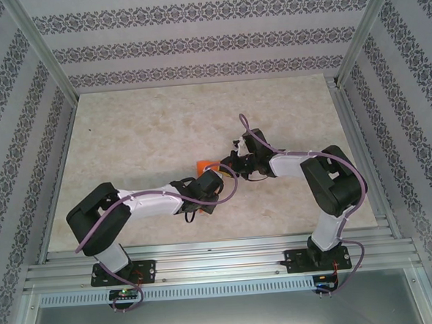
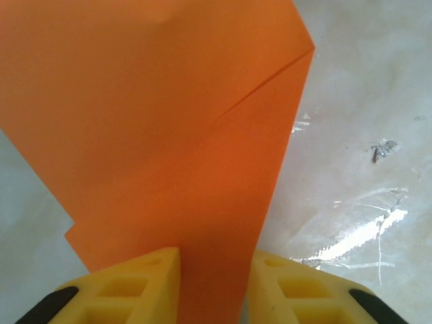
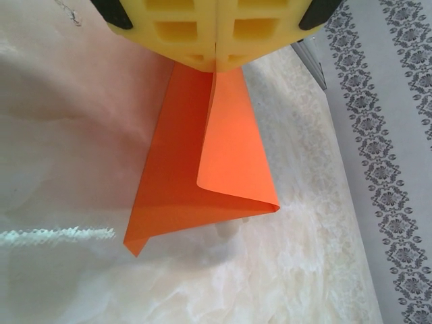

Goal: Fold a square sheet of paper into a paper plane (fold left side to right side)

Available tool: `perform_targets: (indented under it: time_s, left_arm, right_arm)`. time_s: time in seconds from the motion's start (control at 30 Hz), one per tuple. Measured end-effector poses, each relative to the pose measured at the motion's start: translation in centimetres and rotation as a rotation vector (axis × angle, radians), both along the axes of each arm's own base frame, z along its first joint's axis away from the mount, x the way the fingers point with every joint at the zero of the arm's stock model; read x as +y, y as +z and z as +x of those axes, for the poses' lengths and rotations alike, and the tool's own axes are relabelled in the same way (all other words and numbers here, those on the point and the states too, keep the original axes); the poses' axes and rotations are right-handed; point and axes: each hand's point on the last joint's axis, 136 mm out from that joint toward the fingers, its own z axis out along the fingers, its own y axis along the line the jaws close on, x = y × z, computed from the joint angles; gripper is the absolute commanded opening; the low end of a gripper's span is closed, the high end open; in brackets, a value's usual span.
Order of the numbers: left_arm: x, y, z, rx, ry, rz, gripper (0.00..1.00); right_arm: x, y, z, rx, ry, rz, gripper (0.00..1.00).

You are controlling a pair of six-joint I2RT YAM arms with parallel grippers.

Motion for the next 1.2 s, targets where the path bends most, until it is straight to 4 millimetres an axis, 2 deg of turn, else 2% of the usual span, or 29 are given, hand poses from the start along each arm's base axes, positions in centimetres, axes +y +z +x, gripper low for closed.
perform_targets:
  time_s: [0.13, 0.3, 0.43, 0.63, 0.77, 0.83, 0.9, 1.03, 1.2]
  left_arm:
    - [0.0, -0.1, 0.0, 0.005, 0.013, -0.005, 0.17]
    - [0.0, 0.0, 0.0, 0.008, 0.028, -0.014, 0.07]
    - [-0.2, 1.0, 0.2, 0.003, 0.04, -0.056, 0.0]
    - [-0.4, 3.1, 1.1, 0.02, 0.07, -0.198, 0.0]
    - [-0.5, 3.4, 1.6, 0.062, 0.091, -0.285, 0.0]
    - [-0.6, 3.4, 1.7, 0.087, 0.103, -0.325, 0.0]
    - [-0.7, 3.5, 1.8, 0.11, 0.113, -0.361, 0.0]
    - [-0.8, 3.7, 2.1, 0.138, 0.13, -0.413, 0.0]
    - [-1.2, 3.9, 1.9, 0.153, 0.116, -0.439, 0.0]
  right_arm:
    - [-0.2, -0.4, -0.2, 0.009, 0.0, -0.016, 0.14]
    - [-0.6, -0.8, -0.3, -0.004, 0.01, -0.049, 0.22]
    - [-1.6, -0.2, -0.1, -0.032, 0.003, -0.079, 0.32]
    - [-4.1, 2.0, 1.2, -0.124, -0.045, -0.087, 0.33]
    - [-4.9, 1.6, 1.0, -0.13, -0.055, -0.101, 0.23]
    - [-5.0, 1.1, 0.8, -0.123, -0.057, -0.105, 0.22]
    - [-5.0, 0.7, 0.8, -0.121, -0.062, -0.101, 0.27]
    - [-5.2, 0.3, 1.1, -0.122, -0.083, -0.094, 0.45]
    - [-6.4, 1.7, 1.7, -0.154, -0.123, -0.074, 0.51]
